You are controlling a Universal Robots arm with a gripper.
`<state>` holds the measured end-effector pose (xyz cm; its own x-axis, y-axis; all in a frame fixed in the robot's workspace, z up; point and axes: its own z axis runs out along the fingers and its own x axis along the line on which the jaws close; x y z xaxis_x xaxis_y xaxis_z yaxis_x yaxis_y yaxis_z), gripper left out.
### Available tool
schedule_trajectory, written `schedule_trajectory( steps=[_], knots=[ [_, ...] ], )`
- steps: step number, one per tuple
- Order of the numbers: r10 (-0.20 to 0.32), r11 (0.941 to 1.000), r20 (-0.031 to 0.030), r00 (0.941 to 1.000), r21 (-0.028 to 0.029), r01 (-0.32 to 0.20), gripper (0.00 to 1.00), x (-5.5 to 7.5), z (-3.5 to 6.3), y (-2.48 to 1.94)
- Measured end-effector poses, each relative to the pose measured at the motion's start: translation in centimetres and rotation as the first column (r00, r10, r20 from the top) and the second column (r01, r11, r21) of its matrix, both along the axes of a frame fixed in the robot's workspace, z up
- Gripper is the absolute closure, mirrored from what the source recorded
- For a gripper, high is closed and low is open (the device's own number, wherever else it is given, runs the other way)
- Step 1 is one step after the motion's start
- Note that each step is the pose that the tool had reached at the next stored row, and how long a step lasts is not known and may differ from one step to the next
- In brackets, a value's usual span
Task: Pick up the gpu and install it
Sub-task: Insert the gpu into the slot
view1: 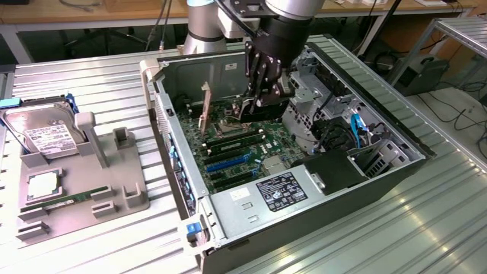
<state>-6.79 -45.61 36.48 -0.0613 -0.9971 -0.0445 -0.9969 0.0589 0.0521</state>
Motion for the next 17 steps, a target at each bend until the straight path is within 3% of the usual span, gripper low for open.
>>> schedule_trajectory(
  steps=[3,9,17],
  knots=[
    [0.012,0.9999,-0.0001,0.9999,0.0009,-0.012,0.74,-0.5,-0.81,-0.52],
    [0.024,0.9997,0.0004,0.9997,0.0056,-0.024,0.74,-0.9,-1.72,-1.08],
    [0.035,0.9994,0.0054,0.9994,0.0084,-0.035,0.74,-1.5,-2.71,-1.39]
  ],
)
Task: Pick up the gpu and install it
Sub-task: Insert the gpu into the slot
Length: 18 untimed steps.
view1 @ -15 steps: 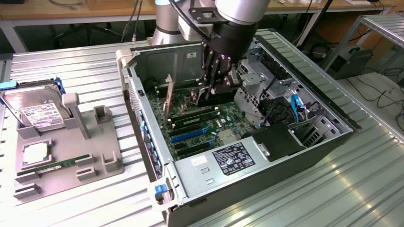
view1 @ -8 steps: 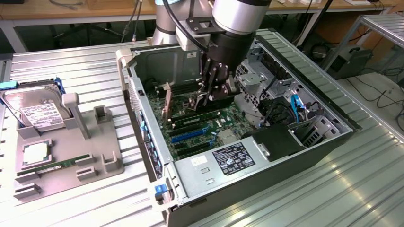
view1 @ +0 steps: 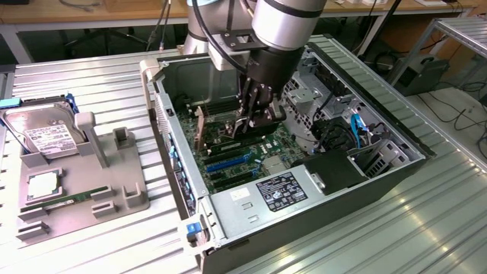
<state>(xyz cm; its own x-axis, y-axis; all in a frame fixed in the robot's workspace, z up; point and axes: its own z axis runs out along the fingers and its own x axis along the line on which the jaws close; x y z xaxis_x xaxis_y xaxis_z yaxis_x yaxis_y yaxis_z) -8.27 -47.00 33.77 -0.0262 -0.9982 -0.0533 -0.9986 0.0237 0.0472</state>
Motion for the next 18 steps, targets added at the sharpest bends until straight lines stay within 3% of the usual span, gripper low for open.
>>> schedule_trajectory(
  steps=[8,18],
  knots=[
    [0.006,1.0000,0.0070,1.0000,0.0000,-0.006,0.74,-0.5,-1.25,-0.01],
    [0.018,0.9998,0.0081,0.9998,0.0001,-0.018,0.74,-0.6,-3.19,0.00]
  ],
)
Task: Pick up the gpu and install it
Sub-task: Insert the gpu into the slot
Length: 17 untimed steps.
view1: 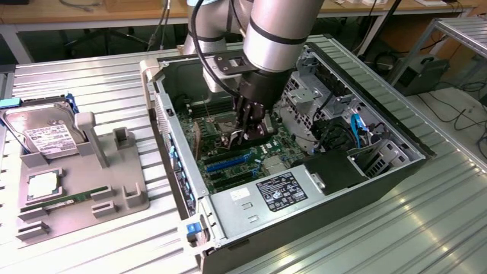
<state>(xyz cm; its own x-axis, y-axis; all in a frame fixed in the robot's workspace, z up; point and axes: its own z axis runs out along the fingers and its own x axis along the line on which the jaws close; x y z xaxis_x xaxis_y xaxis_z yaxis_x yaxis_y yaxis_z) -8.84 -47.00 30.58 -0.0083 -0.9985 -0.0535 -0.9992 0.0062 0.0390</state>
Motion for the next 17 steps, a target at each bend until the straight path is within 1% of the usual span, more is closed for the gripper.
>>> schedule_trajectory(
  steps=[4,6,10,16,17],
  knots=[
    [0.001,1.0000,0.0011,1.0000,-0.0002,-0.001,0.74,-0.2,-0.74,0.11],
    [0.001,1.0000,0.0042,1.0000,-0.0001,-0.001,0.74,-0.5,-1.11,0.17],
    [0.001,1.0000,0.0078,1.0000,-0.0001,-0.001,0.74,-0.6,-1.69,0.24],
    [0.004,1.0000,0.0087,1.0000,-0.0006,-0.004,0.74,-0.7,-2.54,0.27],
    [0.008,1.0000,0.0087,0.9999,-0.0046,-0.008,0.74,-1.0,-3.39,0.31]
  ],
)
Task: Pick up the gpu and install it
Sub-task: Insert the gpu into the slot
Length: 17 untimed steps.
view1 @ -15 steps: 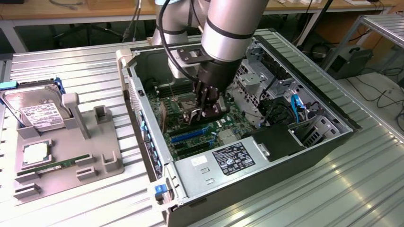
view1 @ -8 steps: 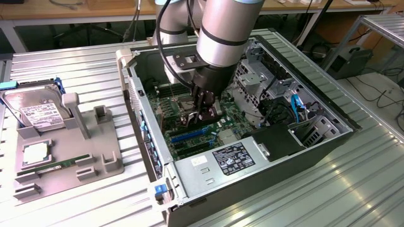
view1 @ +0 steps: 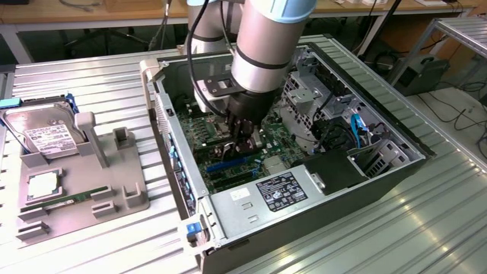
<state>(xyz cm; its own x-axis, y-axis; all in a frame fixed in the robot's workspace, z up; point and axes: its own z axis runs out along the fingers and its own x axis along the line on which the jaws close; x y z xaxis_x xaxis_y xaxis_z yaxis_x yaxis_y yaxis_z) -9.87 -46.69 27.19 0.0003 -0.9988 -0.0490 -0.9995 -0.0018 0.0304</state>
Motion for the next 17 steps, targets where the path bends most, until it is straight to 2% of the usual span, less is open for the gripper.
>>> schedule_trajectory(
  steps=[1,3,6,7,17],
  knots=[
    [0.000,1.0000,0.0001,1.0000,-0.0013,0.000,0.74,-0.08,-0.14,0.09],
    [0.001,1.0000,-0.0001,1.0000,-0.0096,-0.001,0.74,-0.19,-0.65,0.17],
    [0.001,1.0000,0.0000,1.0000,-0.0098,-0.001,0.74,-0.21,-0.70,0.17],
    [0.001,1.0000,0.0034,1.0000,-0.0099,-0.001,0.74,-0.22,-0.80,0.17],
    [0.001,0.9999,0.0036,1.0000,-0.0112,-0.001,0.74,-0.41,-0.88,0.17]
  ],
)
